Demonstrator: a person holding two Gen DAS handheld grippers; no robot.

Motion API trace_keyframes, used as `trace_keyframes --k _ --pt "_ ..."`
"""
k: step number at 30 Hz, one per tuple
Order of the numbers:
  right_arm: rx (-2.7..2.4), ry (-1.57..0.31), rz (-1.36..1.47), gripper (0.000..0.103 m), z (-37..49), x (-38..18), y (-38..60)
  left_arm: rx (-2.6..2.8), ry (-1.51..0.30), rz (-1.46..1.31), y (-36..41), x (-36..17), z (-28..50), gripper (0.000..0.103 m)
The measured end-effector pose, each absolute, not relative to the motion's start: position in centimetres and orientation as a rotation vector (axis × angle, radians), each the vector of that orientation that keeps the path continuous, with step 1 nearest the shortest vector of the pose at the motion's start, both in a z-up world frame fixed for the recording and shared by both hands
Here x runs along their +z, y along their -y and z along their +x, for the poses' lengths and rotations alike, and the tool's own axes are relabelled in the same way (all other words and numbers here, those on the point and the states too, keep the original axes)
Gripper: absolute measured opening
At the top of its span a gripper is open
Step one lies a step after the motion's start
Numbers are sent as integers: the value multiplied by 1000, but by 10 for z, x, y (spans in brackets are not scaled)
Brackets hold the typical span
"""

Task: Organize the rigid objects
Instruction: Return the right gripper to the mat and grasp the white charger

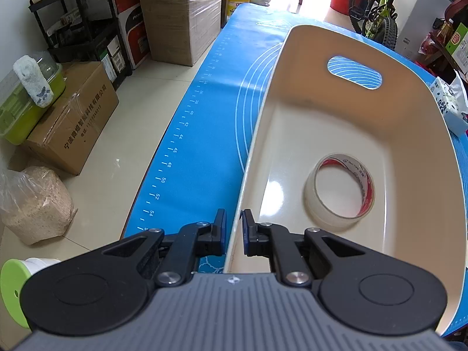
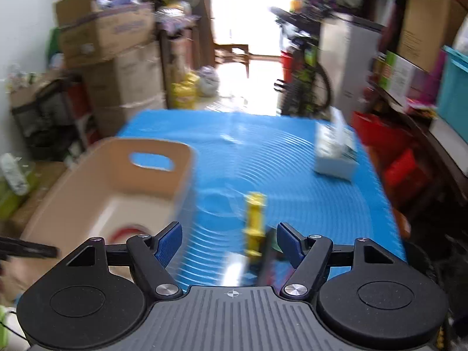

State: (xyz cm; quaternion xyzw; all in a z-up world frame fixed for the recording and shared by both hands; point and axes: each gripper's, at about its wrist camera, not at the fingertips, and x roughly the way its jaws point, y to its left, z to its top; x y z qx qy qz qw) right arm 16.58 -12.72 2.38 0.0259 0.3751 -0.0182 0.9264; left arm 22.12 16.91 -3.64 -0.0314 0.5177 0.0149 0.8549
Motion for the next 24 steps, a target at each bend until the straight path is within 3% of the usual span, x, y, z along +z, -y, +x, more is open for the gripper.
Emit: trace_keyframes --k 10,24 --pt "-237 -852 104 76 153 -31 202 33 -1088 -62 -169 -37 221 14" --pt "-294 -1002 163 76 153 -101 221 45 -1091 -48 -168 -37 222 18"
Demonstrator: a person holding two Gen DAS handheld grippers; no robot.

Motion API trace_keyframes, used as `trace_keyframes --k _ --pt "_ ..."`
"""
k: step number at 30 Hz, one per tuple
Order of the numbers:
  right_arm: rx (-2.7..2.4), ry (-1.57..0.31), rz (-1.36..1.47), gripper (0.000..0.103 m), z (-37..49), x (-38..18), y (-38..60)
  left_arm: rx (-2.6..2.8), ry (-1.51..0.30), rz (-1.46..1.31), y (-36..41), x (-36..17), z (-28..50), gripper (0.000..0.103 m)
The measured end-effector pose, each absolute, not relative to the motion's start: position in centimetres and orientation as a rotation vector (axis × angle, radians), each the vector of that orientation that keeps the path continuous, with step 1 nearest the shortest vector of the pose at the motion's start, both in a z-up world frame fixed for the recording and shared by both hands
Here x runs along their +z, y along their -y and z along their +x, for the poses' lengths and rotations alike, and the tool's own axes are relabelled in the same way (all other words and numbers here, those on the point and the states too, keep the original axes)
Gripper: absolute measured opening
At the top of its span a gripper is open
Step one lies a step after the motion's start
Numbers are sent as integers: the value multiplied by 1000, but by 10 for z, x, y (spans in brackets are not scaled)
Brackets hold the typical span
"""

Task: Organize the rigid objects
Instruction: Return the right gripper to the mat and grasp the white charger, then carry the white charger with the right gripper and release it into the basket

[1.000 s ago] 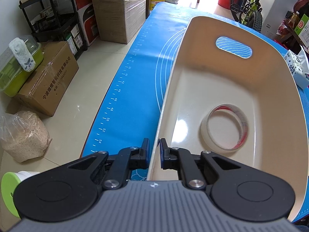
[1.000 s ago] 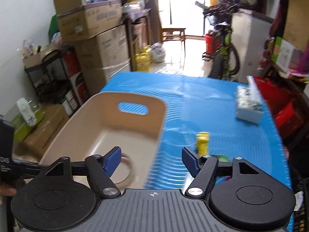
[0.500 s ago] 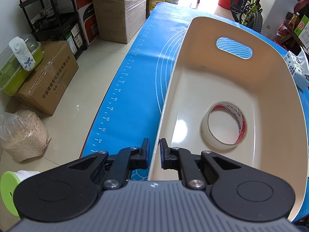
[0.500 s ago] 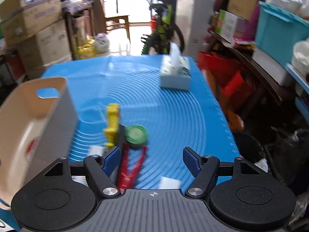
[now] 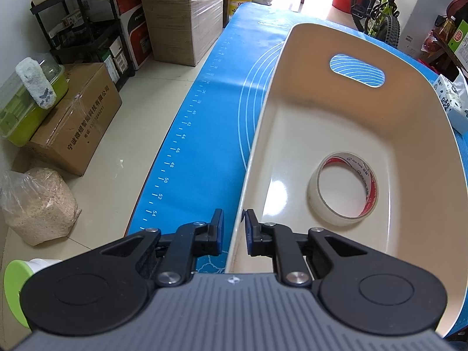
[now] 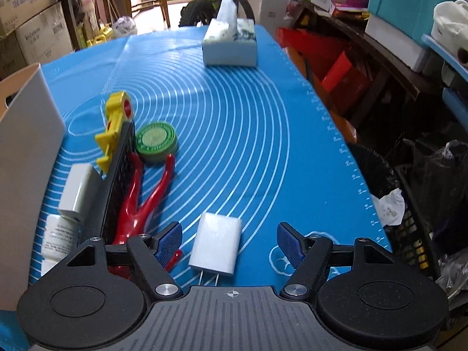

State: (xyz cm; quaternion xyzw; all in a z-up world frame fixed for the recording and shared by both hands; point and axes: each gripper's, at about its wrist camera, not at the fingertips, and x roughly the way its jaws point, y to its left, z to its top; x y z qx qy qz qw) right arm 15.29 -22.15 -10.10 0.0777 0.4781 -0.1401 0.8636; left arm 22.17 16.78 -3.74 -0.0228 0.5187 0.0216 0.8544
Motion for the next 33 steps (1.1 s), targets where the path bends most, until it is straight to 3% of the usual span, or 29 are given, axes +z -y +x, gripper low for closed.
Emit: trace_keyframes --k 13,16,20,33 --pt "-294 -1060 242 73 156 -121 233 46 -1092 -50 -167 -37 222 18" --pt "-286 -1062 217 64 159 -120 229 46 -1092 -49 -167 -37 222 18" --pt "-255 -1043 227 43 158 -116 227 44 -1091 -52 -167 -37 222 16" --pt "-285 -869 220 43 155 -65 215 44 -1092 -54 -165 -37 222 14"
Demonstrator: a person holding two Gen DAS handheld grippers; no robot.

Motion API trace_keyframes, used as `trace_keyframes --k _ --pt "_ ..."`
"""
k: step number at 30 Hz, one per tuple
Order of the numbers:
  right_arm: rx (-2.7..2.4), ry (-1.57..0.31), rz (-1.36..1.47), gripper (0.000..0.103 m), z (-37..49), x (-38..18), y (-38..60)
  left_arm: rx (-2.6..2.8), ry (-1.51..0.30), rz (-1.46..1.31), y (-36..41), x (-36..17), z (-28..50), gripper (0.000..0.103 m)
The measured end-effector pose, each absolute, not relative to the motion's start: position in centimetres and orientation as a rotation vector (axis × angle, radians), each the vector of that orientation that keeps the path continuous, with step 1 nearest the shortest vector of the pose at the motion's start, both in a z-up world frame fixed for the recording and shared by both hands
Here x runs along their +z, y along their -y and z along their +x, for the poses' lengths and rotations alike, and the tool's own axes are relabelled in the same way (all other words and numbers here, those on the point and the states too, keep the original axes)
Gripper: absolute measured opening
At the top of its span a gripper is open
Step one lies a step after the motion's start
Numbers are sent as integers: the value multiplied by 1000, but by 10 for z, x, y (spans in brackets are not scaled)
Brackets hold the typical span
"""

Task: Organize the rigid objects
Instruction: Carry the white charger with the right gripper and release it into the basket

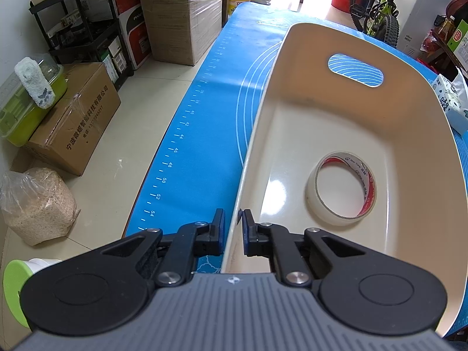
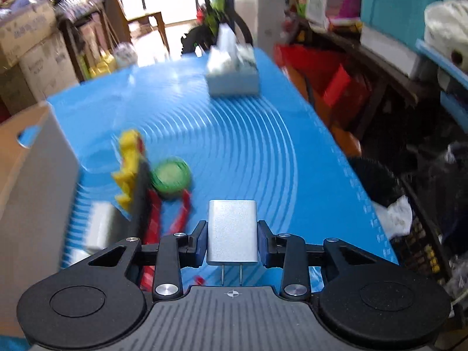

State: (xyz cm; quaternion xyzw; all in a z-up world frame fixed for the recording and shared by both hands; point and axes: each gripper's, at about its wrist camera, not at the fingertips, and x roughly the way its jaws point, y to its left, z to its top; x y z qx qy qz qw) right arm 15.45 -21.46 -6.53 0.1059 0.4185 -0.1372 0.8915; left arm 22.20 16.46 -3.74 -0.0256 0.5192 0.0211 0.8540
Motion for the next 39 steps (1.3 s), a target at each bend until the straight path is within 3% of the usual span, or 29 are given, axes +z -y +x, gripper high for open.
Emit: trace_keyframes --k 8,18,28,39 --pt "-177 -689 177 42 169 0 172 42 -1095 -53 -164 -38 223 14" --pt "57 -597 59 43 199 42 89 38 -1096 -58 -166 -37 223 14" --pt "233 -669 -84 43 211 17 -4 32 -1097 -49 -166 -37 222 14" --pt "280 -841 -108 42 218 -28 -41 35 -1097 -46 -167 -37 222 14"
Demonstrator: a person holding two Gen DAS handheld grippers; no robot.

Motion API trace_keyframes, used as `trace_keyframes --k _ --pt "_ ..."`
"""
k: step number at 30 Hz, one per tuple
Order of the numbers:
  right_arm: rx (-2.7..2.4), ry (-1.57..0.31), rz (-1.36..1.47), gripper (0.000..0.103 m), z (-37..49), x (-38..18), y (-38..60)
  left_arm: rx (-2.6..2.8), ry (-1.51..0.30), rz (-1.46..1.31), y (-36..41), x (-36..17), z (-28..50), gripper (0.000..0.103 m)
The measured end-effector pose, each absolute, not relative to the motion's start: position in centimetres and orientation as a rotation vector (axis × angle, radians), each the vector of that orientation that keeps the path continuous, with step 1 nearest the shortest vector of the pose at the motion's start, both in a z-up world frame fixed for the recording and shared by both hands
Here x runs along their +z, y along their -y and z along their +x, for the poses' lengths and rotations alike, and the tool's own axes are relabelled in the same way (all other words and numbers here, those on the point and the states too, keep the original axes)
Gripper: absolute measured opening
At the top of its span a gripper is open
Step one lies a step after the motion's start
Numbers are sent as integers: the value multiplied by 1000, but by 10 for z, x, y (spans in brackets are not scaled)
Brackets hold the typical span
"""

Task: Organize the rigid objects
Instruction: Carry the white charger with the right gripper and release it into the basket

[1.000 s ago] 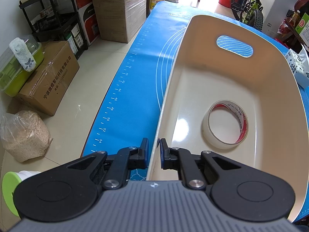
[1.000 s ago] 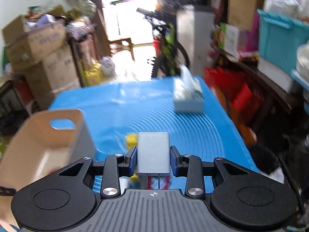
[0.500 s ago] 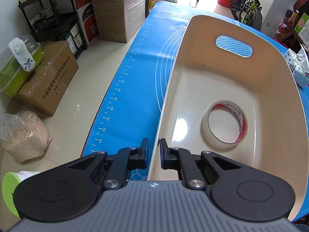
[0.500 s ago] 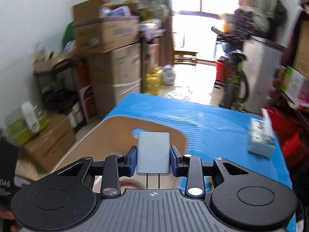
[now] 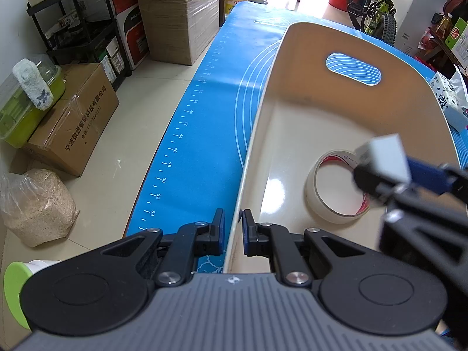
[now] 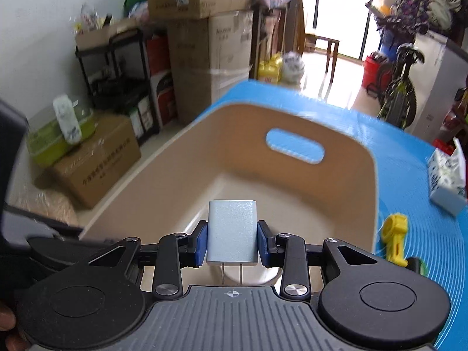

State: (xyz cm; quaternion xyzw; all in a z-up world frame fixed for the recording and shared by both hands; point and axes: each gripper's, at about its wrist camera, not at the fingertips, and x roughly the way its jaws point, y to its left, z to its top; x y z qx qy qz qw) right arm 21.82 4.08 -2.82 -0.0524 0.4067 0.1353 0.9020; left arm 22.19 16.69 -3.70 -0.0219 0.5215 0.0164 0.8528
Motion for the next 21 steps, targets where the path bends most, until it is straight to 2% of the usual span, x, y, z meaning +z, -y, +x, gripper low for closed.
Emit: trace_keyframes --k 13,19,21 --pt "280 -1123 -117 42 233 -72 -43 38 -1098 -40 -168 -38 222 14" --pt "280 -1139 -87 43 235 -72 -38 38 -1098 -41 -167 -38 222 15" --pt "279 -1126 -86 49 233 -70 -38 39 -1098 -42 -167 -38 222 15"
